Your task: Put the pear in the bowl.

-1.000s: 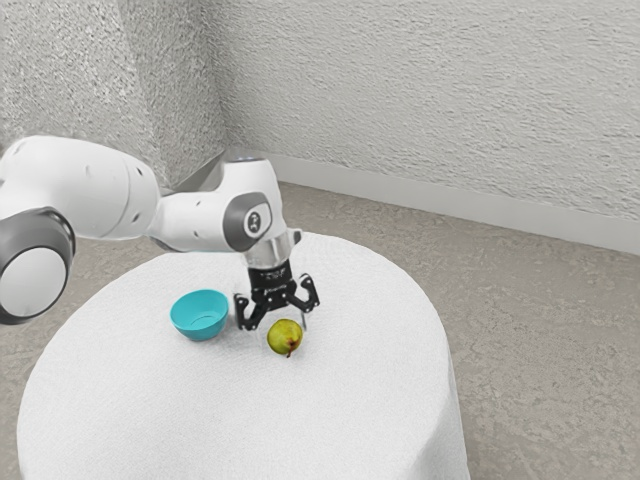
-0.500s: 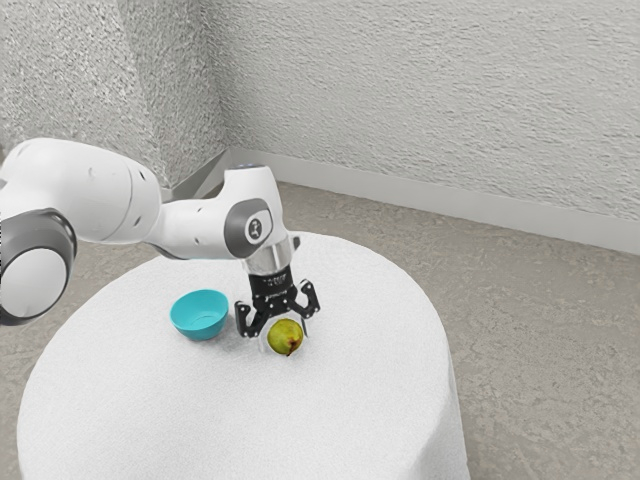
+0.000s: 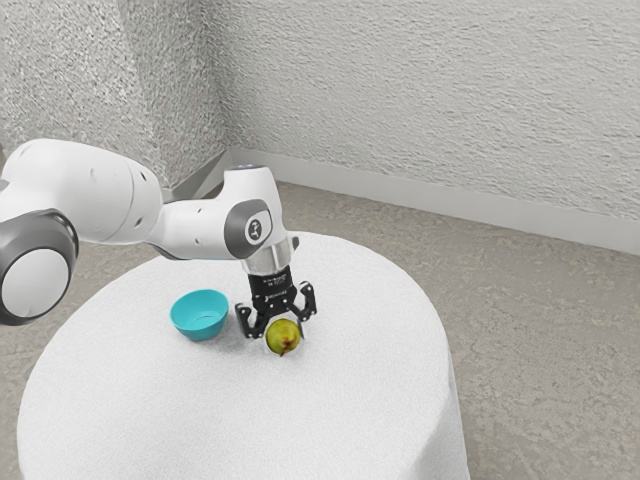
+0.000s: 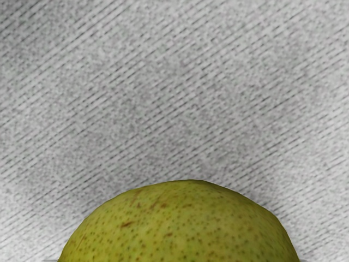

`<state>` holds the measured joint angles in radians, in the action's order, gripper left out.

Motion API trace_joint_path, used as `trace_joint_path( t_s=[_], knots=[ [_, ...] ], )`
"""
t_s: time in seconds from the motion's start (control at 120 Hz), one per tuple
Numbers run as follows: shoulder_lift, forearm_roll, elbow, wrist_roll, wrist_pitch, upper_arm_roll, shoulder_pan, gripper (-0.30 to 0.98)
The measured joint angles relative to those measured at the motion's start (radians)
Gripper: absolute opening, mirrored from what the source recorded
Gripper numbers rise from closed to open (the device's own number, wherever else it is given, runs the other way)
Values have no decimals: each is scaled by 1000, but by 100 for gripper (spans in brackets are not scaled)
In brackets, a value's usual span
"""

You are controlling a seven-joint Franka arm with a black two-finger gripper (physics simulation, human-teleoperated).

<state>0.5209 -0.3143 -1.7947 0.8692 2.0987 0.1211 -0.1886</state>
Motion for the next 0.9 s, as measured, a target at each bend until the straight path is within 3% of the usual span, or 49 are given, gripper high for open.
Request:
trace_joint_path(
  t_s=[0.9],
  knots=[
    [-65,29,8,18,-40,33,0,40]
  ],
)
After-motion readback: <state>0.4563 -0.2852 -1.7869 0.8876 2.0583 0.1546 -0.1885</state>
